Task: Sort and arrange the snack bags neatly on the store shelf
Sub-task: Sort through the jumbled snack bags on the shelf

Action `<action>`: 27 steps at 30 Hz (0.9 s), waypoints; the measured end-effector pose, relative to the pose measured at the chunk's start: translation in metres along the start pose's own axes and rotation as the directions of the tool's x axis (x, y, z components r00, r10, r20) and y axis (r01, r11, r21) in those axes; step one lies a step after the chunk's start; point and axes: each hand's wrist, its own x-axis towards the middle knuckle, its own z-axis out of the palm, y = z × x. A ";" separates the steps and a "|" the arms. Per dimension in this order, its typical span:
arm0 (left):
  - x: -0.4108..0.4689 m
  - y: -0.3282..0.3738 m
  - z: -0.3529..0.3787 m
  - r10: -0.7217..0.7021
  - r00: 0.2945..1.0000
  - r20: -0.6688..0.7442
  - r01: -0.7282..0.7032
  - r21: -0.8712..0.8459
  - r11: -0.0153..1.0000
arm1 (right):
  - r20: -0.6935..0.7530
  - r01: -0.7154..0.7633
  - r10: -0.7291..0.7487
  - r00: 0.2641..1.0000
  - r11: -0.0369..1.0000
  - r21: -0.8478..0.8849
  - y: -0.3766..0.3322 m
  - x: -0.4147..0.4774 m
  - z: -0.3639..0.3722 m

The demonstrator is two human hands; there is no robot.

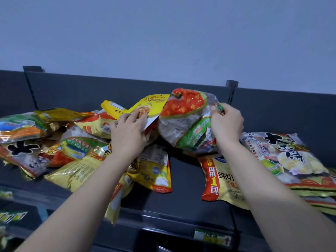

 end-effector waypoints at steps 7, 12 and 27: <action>-0.003 0.029 0.003 -0.044 0.988 0.145 0.054 -0.060 0.997 | -0.189 0.112 -0.074 0.979 0.973 0.200 -0.021 0.002 -0.021; -0.030 0.049 0.029 -0.055 0.897 0.438 0.096 -0.071 0.993 | -0.219 0.263 -0.205 0.954 0.922 0.284 -0.018 -0.008 -0.017; -0.029 0.030 0.033 -0.290 0.912 0.291 0.370 -0.275 0.888 | -0.313 0.628 -0.562 0.766 0.759 0.173 -0.010 -0.009 0.002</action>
